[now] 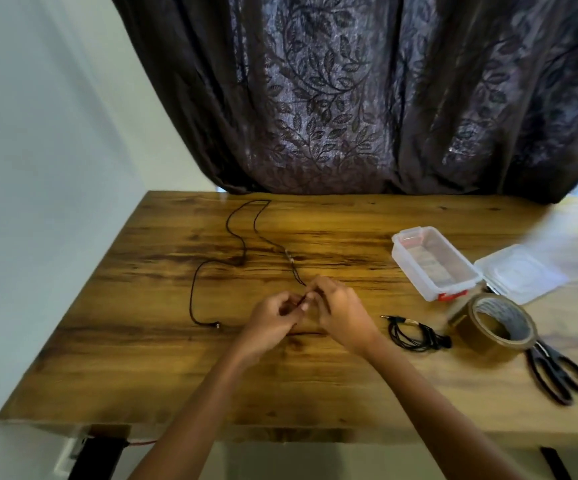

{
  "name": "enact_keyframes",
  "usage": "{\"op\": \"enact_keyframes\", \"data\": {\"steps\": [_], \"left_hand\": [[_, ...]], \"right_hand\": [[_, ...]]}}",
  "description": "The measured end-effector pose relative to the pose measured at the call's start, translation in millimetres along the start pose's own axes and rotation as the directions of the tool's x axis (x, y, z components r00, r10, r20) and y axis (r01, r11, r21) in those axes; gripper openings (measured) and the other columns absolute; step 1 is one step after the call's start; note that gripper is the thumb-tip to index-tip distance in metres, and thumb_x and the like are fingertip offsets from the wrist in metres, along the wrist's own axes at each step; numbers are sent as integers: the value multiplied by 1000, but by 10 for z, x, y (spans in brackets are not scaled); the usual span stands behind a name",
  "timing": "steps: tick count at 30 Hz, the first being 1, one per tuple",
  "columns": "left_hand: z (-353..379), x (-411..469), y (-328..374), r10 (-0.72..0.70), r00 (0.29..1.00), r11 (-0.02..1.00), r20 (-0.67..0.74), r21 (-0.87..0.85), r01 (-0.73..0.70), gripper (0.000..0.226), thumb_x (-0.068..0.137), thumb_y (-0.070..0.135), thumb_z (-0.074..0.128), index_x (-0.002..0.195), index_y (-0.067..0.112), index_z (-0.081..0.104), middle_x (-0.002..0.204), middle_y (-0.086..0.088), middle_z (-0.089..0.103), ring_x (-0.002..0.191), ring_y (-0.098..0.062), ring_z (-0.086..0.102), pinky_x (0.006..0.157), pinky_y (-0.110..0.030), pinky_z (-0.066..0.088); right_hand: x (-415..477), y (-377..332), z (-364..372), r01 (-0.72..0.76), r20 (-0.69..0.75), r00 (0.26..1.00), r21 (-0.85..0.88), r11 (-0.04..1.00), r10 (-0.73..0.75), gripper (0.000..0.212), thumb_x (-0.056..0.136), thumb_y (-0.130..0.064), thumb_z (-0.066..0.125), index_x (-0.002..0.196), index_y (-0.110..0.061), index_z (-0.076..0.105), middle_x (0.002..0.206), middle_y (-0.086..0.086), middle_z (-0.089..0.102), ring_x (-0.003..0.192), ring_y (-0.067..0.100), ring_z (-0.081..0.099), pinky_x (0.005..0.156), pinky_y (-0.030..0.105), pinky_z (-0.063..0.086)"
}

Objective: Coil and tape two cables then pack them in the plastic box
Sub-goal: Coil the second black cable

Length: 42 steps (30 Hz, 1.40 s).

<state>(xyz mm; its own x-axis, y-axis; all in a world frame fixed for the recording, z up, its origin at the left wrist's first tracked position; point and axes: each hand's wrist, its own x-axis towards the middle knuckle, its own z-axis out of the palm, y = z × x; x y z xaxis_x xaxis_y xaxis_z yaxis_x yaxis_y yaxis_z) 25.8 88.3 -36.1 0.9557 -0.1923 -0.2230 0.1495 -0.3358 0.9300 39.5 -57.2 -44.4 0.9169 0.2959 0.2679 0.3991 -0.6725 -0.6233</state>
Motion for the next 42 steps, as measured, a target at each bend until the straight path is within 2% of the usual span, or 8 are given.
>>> {"op": "enact_keyframes", "data": {"steps": [6,13,18,23,30,32,38,42], "left_hand": [[100,234,677,136,979,985,153,-125,-118,17,94,19,51,85,18,65,70,1,60,68,-9,61,72,-22,54],[294,302,1469,269,895,960,357,-175,-219,22,93,19,52,79,15,69,55,4,52,58,-9,60,62,-13,48],[564,348,1805,262,844,915,469,-398,-62,22,93,19,49,78,11,63,53,4,56,54,-9,59,64,-26,56],[849,433,2053,333,815,797,474,-604,26,21,94,13,45,96,6,64,70,1,68,60,-7,64,57,-19,55],[1236,497,2329,384,831,690,403,-724,32,20,95,1,40,103,-1,58,94,-9,67,77,-13,69,77,-26,56],[1314,546,2375,392,845,677,364,-736,3,20,95,1,40,105,-1,57,96,-9,66,83,-15,67,81,-27,54],[1443,620,2361,469,851,763,235,-592,-258,30,97,1,37,125,3,49,105,-4,64,100,-13,62,97,-25,46],[1463,667,2280,562,806,801,183,-363,-476,32,97,3,38,128,6,48,100,4,65,99,-9,62,99,-21,44]], "right_hand": [[17,-14,-855,-67,-228,968,175,982,106,8,85,-13,64,88,-19,60,72,-15,58,69,-5,57,62,8,43],[-101,128,-1652,-36,-496,847,306,951,192,35,62,-44,72,67,-11,64,65,21,63,55,27,50,55,36,45],[-244,310,-2009,-14,-609,759,340,940,232,15,69,-29,72,63,-20,62,53,-9,56,54,6,45,53,18,39],[-392,535,-2034,-145,-672,705,173,974,225,10,83,-13,66,74,-15,65,65,-7,55,60,-1,50,58,10,36],[-562,467,-1802,-203,-526,799,218,955,290,18,94,-15,49,99,-24,64,70,-3,57,65,2,52,63,17,42],[-614,428,-1743,-249,-480,827,155,956,293,23,96,-22,45,112,-22,61,68,-6,56,65,7,55,64,29,48],[-741,261,-1772,-300,-347,910,-171,938,228,52,98,-24,40,146,-27,19,100,1,62,85,15,57,78,34,50],[-772,104,-1987,-257,-419,899,-270,928,128,44,94,-17,50,137,-23,41,115,-5,59,87,3,51,79,28,52]]}}
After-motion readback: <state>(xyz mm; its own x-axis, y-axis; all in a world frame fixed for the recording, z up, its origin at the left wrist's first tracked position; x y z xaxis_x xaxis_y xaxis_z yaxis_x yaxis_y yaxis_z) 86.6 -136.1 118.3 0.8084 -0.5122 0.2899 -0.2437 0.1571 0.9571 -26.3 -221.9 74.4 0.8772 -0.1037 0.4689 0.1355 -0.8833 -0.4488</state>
